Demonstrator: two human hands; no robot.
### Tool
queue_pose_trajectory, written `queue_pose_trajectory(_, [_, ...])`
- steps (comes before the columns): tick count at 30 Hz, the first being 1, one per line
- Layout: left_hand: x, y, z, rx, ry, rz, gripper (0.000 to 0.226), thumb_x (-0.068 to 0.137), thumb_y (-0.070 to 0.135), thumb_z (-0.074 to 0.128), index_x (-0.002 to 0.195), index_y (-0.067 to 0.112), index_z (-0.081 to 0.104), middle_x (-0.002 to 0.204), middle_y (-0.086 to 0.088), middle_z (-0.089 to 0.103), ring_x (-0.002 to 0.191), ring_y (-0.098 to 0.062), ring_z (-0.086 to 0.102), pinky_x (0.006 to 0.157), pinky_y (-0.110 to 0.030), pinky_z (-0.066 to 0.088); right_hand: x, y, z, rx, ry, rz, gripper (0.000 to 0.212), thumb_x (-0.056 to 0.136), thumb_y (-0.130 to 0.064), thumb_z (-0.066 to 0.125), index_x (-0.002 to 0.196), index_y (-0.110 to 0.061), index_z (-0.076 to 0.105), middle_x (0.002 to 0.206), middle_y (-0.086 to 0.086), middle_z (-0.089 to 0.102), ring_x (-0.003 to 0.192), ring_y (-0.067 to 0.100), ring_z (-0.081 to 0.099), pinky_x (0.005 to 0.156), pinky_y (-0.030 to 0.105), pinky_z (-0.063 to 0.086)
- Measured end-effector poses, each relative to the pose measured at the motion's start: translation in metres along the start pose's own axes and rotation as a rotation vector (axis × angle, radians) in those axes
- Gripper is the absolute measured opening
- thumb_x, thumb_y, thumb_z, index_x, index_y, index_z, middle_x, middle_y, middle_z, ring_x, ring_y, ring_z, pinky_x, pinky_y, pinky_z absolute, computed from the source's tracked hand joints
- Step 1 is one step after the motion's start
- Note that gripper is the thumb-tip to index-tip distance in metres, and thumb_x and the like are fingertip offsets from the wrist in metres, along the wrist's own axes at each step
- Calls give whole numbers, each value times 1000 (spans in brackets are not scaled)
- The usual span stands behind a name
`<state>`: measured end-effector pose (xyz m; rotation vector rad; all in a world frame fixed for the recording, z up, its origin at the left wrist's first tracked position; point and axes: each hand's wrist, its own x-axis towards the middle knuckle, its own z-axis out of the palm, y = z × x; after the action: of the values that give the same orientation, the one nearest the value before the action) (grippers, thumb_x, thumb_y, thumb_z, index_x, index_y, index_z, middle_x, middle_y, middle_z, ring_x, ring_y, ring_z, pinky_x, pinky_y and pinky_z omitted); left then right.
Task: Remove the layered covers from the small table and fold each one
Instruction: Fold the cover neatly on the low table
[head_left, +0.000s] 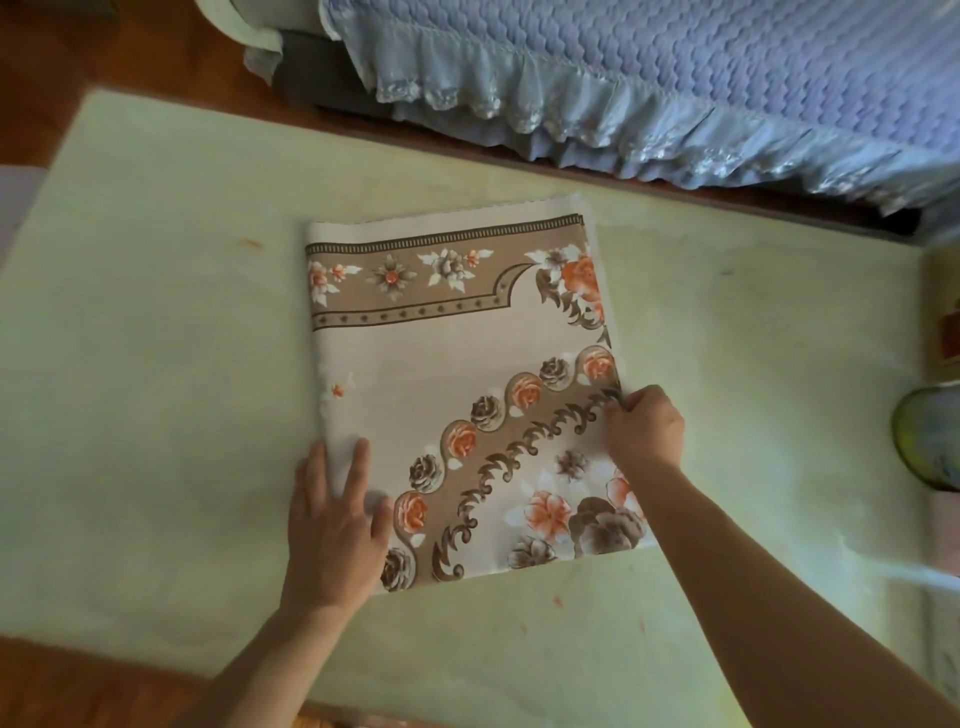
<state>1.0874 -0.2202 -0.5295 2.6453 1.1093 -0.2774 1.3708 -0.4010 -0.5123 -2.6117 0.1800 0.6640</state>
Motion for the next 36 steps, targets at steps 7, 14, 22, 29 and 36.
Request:
queue_pose_trajectory(7, [2,-3,10,5,-19,-30,69,92,49,42,154,18,42,157,-33,27,145,-48,26,118,-54,28,6,5,0,157,6,91,13,89,-25,70,99,-17,74,94,2,69,95,25,62,77,28,46])
queue_pose_trajectory(14, [0,18,-8,-107,16,-97,62,88,37,70,143,15,54,154,-25,31,140,-46,34,110,-60,35,-11,-10,-6,103,55,-83,6,94,-19,60,94,-17,65,90,0,64,92,26,63,73,33,49])
queue_pose_trajectory(22, [103,152,-96,-930,-264,-350,53,97,60,53,135,24,50,120,11,60,110,-15,61,88,-31,46,-59,-35,-8,-159,-437,-1154,5,93,-21,53,96,-19,55,147,0,52,112,26,63,84,43,57])
queue_pose_trajectory(29, [161,148,-54,-749,-187,-527,22,103,26,52,94,9,63,93,-9,62,87,-30,58,76,-34,38,67,-74,-26,-72,-19,-478,31,95,-15,53,125,-10,63,129,14,57,118,32,52,99,34,40])
queue_pose_trajectory(36, [118,151,-76,-839,2,-412,47,104,29,51,61,10,47,54,-1,48,43,-7,44,42,-19,35,105,-99,-15,-45,-53,-156,34,90,-9,49,123,-5,56,128,15,47,108,37,56,91,35,45])
